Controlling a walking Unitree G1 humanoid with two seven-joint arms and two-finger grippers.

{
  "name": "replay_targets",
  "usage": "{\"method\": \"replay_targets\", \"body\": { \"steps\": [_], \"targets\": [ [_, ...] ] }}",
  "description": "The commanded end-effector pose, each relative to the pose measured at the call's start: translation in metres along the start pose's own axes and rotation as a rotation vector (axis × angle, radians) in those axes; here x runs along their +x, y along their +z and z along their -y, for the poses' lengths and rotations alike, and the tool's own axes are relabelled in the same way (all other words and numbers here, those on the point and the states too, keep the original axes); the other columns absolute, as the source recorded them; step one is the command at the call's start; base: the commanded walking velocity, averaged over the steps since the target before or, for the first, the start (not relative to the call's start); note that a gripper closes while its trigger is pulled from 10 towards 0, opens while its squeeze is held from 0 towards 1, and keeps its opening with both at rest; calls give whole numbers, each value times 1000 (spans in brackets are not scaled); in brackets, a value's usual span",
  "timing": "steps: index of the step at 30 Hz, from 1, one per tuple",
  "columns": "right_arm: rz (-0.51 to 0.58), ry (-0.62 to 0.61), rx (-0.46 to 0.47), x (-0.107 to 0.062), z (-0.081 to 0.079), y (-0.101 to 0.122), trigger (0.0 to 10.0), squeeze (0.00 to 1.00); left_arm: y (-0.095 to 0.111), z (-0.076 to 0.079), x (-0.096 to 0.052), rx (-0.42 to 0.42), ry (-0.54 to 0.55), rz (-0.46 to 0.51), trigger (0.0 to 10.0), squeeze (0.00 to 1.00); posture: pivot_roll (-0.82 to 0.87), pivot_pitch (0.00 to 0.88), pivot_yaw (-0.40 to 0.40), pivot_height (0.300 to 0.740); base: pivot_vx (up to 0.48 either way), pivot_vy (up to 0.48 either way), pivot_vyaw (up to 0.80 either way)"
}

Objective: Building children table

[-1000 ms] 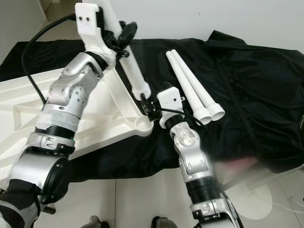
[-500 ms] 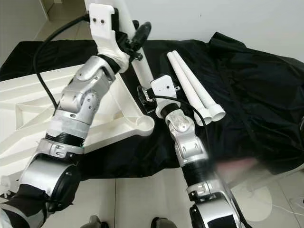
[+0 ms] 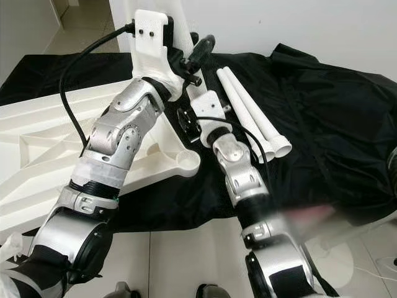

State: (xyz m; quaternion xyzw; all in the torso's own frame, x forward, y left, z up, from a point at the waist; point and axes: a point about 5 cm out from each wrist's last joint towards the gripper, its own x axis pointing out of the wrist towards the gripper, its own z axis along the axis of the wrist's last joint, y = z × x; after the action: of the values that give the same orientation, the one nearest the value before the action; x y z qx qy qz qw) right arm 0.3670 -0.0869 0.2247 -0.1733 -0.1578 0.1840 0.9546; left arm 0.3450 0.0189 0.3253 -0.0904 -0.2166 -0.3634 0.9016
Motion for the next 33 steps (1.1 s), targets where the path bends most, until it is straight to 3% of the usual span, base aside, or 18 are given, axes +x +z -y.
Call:
{"method": "replay_targets", "body": {
  "steps": [1, 10, 11, 12, 13, 26, 27, 28, 29, 33],
  "targets": [
    [-5, 8, -9, 1, -1, -2, 10000, 0, 2, 5, 1, 5, -18, 5, 10000, 0, -91, 65, -38, 740, 0, 0, 0],
    [1, 16, -25, 5, -2, -1, 10000, 0, 1, 7, 0, 3, -23, -1, 10000, 0, -94, 67, -36, 740, 0, 0, 0],
    [-5, 19, -22, 6, -2, -1, 2706, 0, 2, 8, 1, 4, -22, 0, 10000, 0, -93, 66, -36, 740, 0, 0, 0],
    [-8, 21, -20, 6, -2, -2, 1020, 0, 2, 7, 1, 4, -22, 1, 10000, 0, -93, 65, -36, 740, 0, 0, 0],
    [-11, 26, -12, 5, -3, -3, 0, 0, 2, 8, 1, 5, -21, 2, 10000, 0, -93, 65, -35, 740, 0, 0, 0],
    [-49, 8, 35, 4, -5, -10, 0, 0, 3, 15, 2, 18, -57, 6, 10000, 0, -90, 66, -33, 740, 0, 0, 0],
    [-55, -10, 53, 4, -5, -11, 10000, 0, 3, 17, 1, -3, -78, 12, 10000, 365, -90, 66, -32, 740, 0, 0, 0],
    [-55, -10, 53, 4, -5, -11, 10000, 0, 3, 17, 1, -3, -78, 12, 10000, 365, -90, 66, -32, 740, 0, 0, 0],
    [-60, -23, 73, 4, -4, -11, 10000, 0, 3, 19, 0, -37, -98, 20, 10000, 1000, -91, 65, -31, 740, 0, 0, 0],
    [-64, -59, 110, 4, -3, -11, 10000, 0, 4, 22, -2, -33, -126, 28, 10000, 1000, -91, 64, -29, 740, 0, 0, 0]
  ]
}}
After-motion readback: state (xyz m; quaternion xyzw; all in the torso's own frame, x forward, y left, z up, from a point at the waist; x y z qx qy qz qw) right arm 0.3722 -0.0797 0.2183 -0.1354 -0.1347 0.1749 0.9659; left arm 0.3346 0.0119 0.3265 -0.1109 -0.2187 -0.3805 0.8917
